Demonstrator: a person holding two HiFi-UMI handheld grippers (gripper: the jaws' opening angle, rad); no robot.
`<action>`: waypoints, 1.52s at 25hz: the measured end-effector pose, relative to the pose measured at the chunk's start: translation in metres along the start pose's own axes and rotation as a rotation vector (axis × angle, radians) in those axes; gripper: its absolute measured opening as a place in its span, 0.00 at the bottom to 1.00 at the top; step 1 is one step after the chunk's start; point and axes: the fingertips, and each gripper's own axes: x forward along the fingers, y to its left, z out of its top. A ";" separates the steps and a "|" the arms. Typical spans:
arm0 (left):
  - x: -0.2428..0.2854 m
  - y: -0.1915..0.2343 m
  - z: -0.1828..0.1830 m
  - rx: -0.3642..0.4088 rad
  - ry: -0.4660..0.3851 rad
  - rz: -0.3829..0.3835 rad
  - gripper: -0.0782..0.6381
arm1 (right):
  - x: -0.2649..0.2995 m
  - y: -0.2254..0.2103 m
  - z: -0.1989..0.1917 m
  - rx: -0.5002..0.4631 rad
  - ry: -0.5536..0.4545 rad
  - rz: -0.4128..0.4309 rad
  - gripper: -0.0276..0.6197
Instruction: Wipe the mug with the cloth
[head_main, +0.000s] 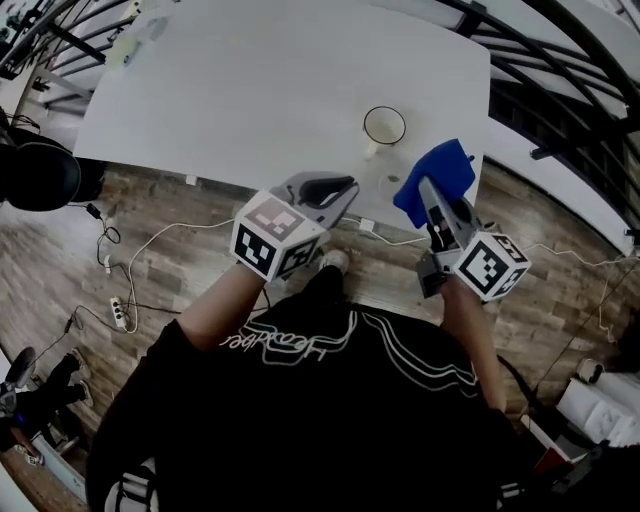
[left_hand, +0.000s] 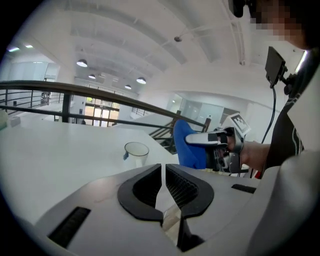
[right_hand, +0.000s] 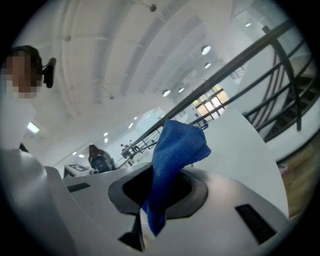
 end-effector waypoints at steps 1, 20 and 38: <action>-0.011 -0.016 0.005 -0.001 -0.021 -0.003 0.15 | -0.016 0.017 0.003 -0.042 -0.010 0.027 0.12; -0.187 -0.297 0.042 0.093 -0.326 -0.077 0.12 | -0.271 0.221 -0.044 -0.369 -0.017 0.289 0.12; -0.185 -0.334 0.027 0.119 -0.307 -0.114 0.12 | -0.303 0.225 -0.065 -0.384 -0.027 0.245 0.12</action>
